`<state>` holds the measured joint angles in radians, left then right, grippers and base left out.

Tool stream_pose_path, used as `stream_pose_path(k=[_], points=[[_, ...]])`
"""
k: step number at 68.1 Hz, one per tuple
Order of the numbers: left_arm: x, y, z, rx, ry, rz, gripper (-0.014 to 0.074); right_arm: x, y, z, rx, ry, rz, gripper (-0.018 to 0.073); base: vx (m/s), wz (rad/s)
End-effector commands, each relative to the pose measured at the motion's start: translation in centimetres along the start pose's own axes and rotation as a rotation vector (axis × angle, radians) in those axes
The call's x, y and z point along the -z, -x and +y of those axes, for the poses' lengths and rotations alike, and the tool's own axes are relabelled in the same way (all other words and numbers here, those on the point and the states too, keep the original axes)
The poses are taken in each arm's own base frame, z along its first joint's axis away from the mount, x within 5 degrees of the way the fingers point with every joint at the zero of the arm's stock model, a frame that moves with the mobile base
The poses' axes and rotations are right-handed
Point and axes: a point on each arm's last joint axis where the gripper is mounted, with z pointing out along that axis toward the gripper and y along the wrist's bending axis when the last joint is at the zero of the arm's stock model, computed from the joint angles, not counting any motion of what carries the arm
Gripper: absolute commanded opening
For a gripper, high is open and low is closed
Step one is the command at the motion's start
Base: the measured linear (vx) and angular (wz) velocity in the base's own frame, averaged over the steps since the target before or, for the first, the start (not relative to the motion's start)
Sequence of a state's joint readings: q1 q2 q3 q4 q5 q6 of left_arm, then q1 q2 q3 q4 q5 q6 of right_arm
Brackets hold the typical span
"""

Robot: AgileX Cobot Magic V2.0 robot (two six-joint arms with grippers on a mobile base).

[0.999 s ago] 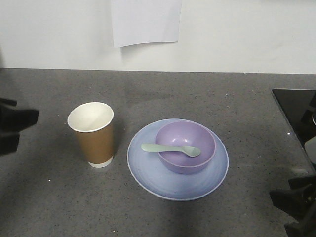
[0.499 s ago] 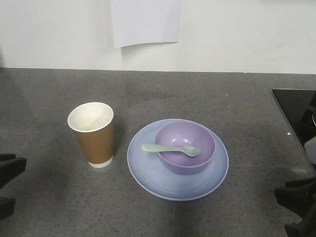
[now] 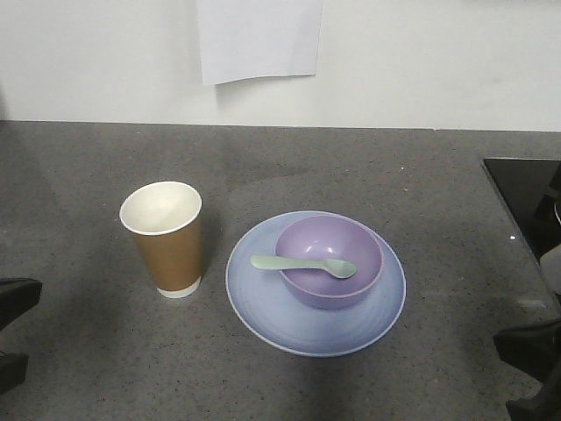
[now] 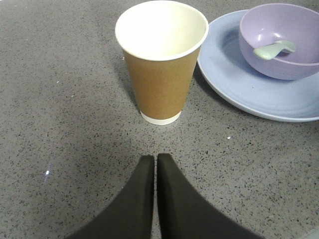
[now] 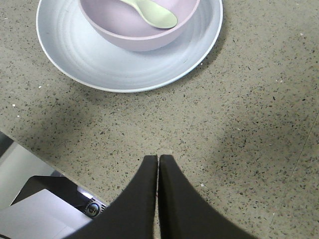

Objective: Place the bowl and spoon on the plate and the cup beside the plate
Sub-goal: 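Release the cup and withdraw the left gripper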

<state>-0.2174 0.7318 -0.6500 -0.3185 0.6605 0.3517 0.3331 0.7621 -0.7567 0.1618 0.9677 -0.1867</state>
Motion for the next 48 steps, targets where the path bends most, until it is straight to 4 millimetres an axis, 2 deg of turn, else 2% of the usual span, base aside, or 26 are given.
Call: stream_pose_path(k=[1, 5, 6, 15, 24, 31, 48], points=[[0.6, 1.3, 0.0, 0.014, 0.006, -0.084, -0.0008, 0.7, 0.9, 0.0, 0.006, -0.01, -0.072, -0.0008, 0.0, 0.0], [0.6, 1.3, 0.0, 0.014, 0.006, -0.084, -0.0008, 0.7, 0.9, 0.0, 0.006, -0.01, -0.072, -0.0008, 0.0, 0.0], [1.8, 0.7, -0.1, 0.02, 0.022, -0.14, -0.0008, 0.7, 0.9, 0.0, 0.002, -0.005, -0.073, -0.0008, 0.0, 0.0], [4.4, -1.4, 0.0, -0.005, 0.121, -0.242, -0.0008, 0.7, 0.9, 0.0, 0.002, -0.005, -0.073, -0.0008, 0.0, 0.0], [6.0, -3.3, -0.1, 0.004, 0.193, -0.37, -0.0008, 0.7, 0.9, 0.0, 0.002, -0.005, -0.073, -0.0008, 0.0, 0.0], [6.1, -4.5, -0.2, 0.034, 0.217, -0.477, -0.0008, 0.7, 0.9, 0.0, 0.002, -0.005, -0.073, -0.0008, 0.0, 0.0], [4.4, -8.8, 0.7, 0.12, 0.313, -0.647, -0.0006, 0.7, 0.9, 0.0, 0.002, -0.005, -0.073, -0.0008, 0.0, 0.0]])
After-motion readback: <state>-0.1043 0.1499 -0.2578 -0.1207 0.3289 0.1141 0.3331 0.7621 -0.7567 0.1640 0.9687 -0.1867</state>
